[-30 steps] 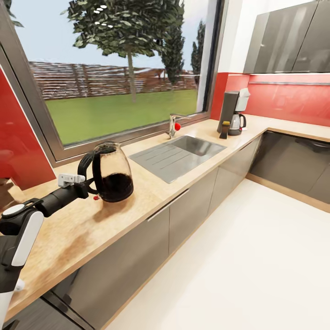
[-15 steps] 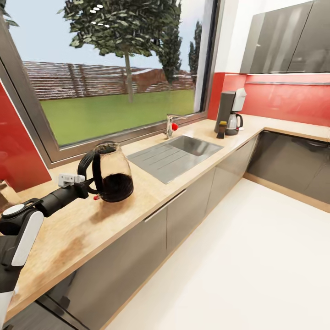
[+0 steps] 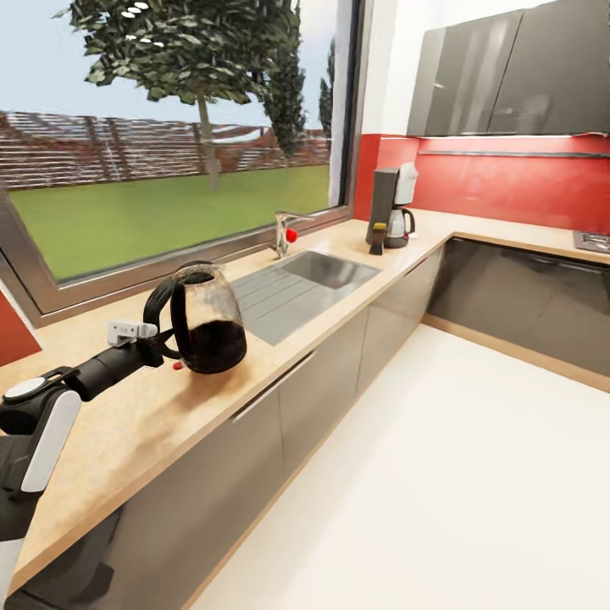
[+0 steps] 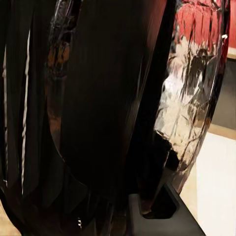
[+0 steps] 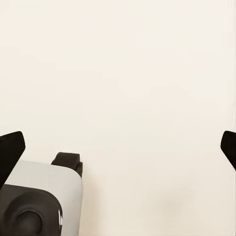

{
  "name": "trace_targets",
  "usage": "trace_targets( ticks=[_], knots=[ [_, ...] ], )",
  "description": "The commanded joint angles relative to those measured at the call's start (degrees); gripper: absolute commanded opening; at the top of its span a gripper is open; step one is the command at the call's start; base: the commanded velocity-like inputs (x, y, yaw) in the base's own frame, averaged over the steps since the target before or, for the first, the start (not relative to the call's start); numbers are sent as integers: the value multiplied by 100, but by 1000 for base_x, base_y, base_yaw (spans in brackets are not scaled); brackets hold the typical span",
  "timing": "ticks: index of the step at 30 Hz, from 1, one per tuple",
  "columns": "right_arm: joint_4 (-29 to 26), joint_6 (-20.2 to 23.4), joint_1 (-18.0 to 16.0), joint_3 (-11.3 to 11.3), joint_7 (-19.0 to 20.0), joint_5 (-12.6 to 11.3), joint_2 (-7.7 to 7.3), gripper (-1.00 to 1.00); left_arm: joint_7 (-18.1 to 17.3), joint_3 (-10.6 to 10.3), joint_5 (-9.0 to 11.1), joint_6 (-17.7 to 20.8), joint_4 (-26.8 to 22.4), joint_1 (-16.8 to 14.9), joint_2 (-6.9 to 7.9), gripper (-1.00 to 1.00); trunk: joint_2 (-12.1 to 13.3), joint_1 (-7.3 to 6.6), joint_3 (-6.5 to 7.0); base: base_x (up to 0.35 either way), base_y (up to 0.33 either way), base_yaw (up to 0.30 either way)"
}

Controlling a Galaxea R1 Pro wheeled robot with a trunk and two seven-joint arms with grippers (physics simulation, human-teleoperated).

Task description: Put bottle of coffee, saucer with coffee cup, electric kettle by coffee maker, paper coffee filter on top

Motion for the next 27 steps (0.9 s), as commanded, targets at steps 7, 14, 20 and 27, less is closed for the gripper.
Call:
trace_targets(
  ticks=[7,14,20,27],
  knots=[
    [4,-20,-4,-43,46,50,5,100,-9,8,65,49,-5,-6,-1,-100,-3,2,-5,226,-197,-112],
    [4,-20,-4,-41,46,46,5,100,-9,8,65,49,-5,-6,-1,-100,-3,2,-5,101,-94,-253],
    [4,-20,-4,-41,46,47,5,100,-9,8,65,49,-5,-7,-1,-100,-3,2,-5,9,-9,-260],
    [4,-20,-4,-41,46,45,5,100,-9,8,65,49,-5,-9,-1,-100,-3,2,-5,129,-96,-208]
  ],
)
